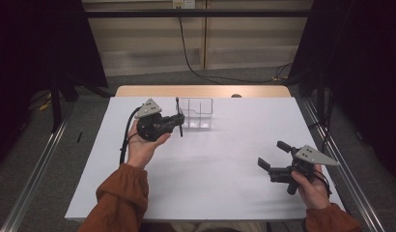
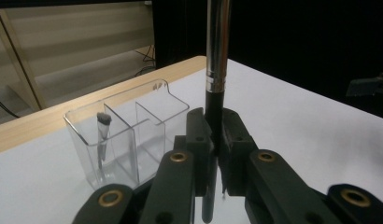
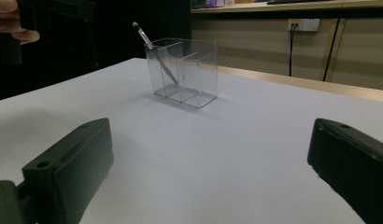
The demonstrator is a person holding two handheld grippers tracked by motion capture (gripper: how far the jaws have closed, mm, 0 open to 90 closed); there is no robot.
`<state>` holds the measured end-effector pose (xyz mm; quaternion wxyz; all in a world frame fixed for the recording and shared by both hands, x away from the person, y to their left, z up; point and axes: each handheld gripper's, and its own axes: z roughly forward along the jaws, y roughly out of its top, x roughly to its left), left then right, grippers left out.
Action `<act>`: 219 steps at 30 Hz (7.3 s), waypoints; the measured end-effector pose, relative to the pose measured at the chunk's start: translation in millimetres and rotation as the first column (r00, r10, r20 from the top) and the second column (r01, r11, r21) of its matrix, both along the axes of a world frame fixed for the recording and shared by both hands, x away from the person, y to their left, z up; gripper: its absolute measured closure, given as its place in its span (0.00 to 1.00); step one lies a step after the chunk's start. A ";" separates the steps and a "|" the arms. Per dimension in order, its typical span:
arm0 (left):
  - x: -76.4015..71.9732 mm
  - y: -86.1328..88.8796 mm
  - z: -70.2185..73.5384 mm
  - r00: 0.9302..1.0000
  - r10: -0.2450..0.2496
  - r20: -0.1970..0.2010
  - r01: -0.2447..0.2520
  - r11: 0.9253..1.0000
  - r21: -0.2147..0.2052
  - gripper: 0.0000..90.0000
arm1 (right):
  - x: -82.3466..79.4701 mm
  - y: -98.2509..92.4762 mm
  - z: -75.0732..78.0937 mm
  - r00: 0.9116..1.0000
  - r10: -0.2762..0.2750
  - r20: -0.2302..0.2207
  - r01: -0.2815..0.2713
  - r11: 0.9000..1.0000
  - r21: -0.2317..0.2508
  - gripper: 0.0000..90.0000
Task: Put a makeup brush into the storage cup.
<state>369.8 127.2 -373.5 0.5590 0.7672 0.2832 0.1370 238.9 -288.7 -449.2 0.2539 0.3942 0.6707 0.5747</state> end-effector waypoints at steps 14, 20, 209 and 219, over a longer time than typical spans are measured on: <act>33.1 -13.3 10.2 0.996 0.079 0.044 -0.078 0.997 -0.029 0.93 | 0.0 0.9 -1.0 1.000 0.010 -0.008 -0.010 1.000 0.002 0.00; 47.0 -18.6 12.2 0.993 0.107 0.048 -0.106 0.994 -0.027 0.93 | 0.2 0.9 -1.4 1.000 0.013 -0.009 -0.013 1.000 0.004 0.00; -45.5 85.6 -26.3 0.974 0.213 0.070 -0.214 0.977 0.002 0.04 | -1.8 0.2 -2.3 1.000 0.013 -0.014 -0.013 1.000 -0.001 0.00; -71.8 100.5 -29.4 0.967 0.243 0.076 -0.242 0.970 -0.017 0.05 | -1.8 0.2 -2.5 1.000 0.002 -0.015 -0.002 1.000 -0.012 0.00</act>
